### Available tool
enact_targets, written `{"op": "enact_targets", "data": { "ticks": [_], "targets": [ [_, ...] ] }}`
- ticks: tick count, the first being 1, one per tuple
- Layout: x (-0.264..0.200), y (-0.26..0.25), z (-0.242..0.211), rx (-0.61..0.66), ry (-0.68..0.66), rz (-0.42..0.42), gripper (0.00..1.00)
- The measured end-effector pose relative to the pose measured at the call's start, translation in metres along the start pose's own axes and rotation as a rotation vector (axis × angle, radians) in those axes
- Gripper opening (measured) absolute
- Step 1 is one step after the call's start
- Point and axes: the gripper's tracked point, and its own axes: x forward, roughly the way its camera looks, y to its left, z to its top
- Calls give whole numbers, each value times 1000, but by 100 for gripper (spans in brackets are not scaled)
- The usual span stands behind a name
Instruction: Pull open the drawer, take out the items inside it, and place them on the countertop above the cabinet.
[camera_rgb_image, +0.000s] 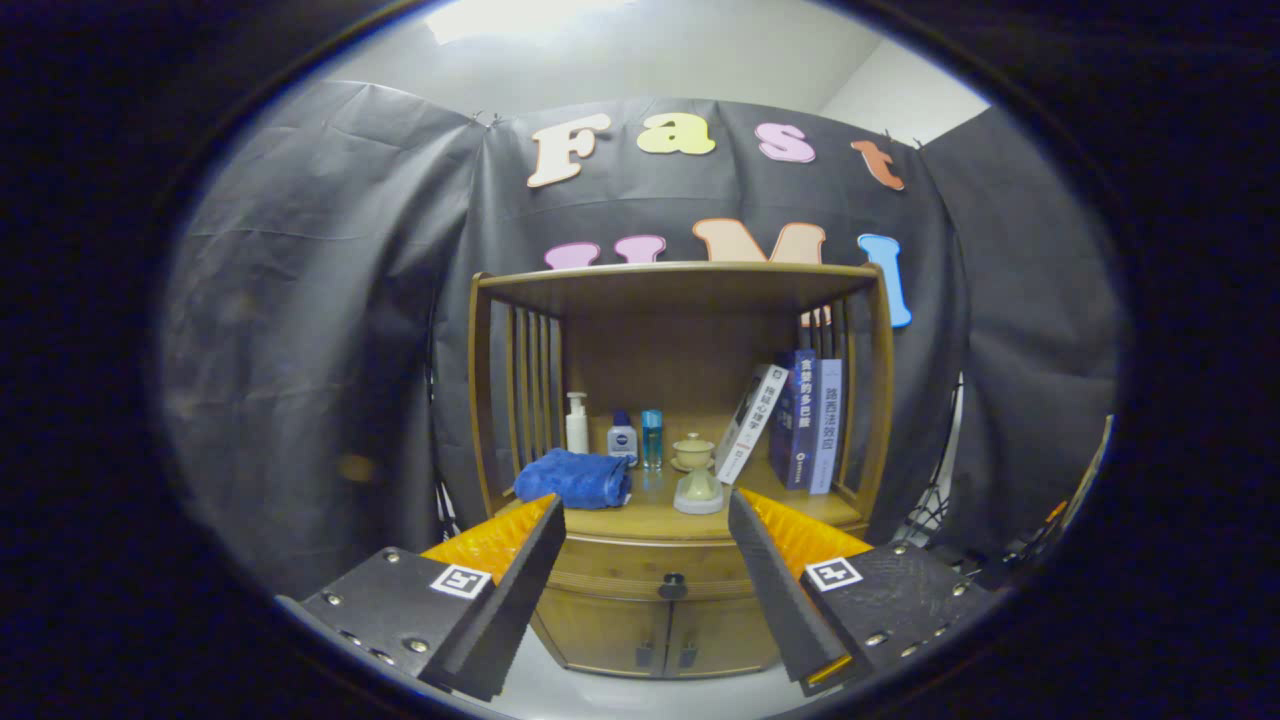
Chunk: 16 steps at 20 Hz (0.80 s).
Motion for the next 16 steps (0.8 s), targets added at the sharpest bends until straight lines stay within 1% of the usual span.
{"op": "enact_targets", "data": {
  "ticks": [3,7,13,16],
  "targets": [
    [-11,-7,16,14,-26,-10,98],
    [-19,-19,18,7,-13,-42,98],
    [-22,-26,25,30,-36,-67,98],
    [-20,-24,23,23,-27,-62,98]
  ]
}}
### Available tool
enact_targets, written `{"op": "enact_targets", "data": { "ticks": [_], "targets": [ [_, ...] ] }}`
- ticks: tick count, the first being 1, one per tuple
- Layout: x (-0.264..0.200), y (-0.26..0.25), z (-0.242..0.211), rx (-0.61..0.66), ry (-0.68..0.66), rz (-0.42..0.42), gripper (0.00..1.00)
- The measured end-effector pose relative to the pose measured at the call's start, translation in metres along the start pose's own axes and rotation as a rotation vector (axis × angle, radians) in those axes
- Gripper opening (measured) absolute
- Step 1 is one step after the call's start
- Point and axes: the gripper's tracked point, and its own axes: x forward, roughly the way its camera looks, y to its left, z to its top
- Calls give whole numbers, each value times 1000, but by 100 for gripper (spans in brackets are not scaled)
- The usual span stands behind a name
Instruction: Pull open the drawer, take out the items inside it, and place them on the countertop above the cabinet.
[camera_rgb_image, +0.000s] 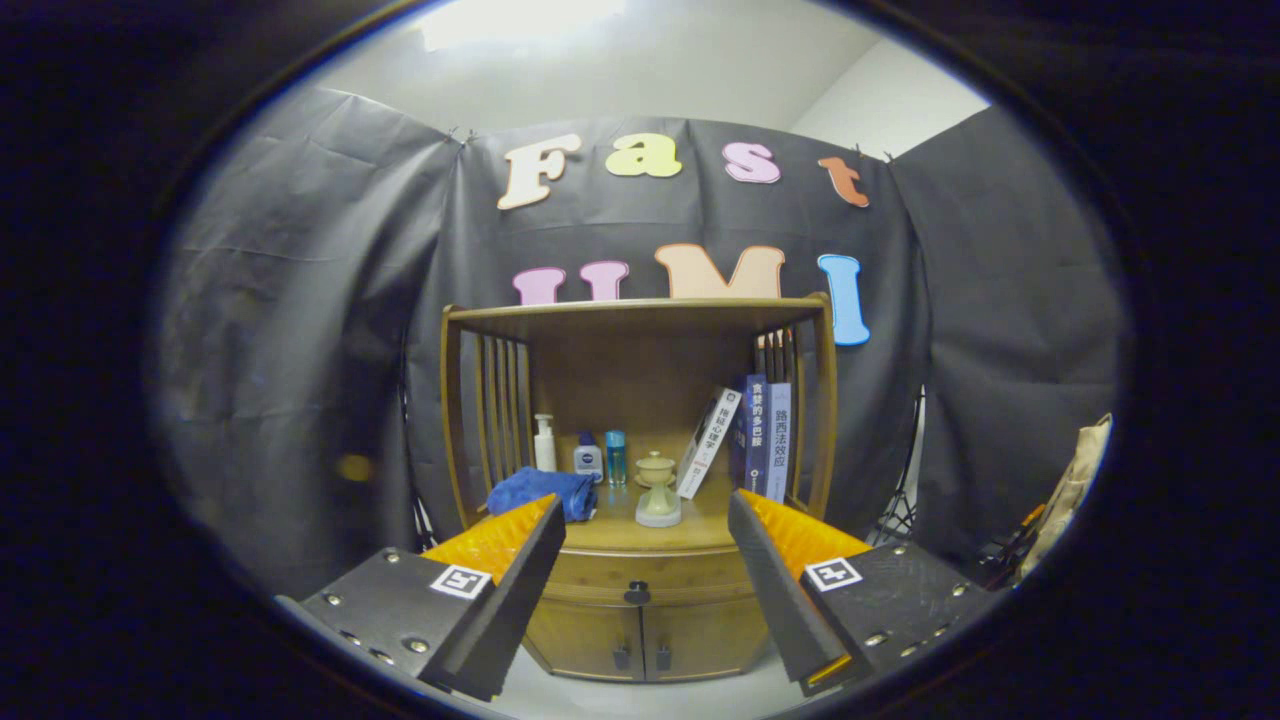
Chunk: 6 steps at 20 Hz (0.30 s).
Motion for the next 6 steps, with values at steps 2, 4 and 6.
{"op": "enact_targets", "data": {
  "ticks": [2,4,6],
  "targets": [
    [0,0,-1,-9,8,1,98],
    [2,0,-3,-15,14,3,98],
    [3,1,-4,-17,21,11,98]
  ]
}}
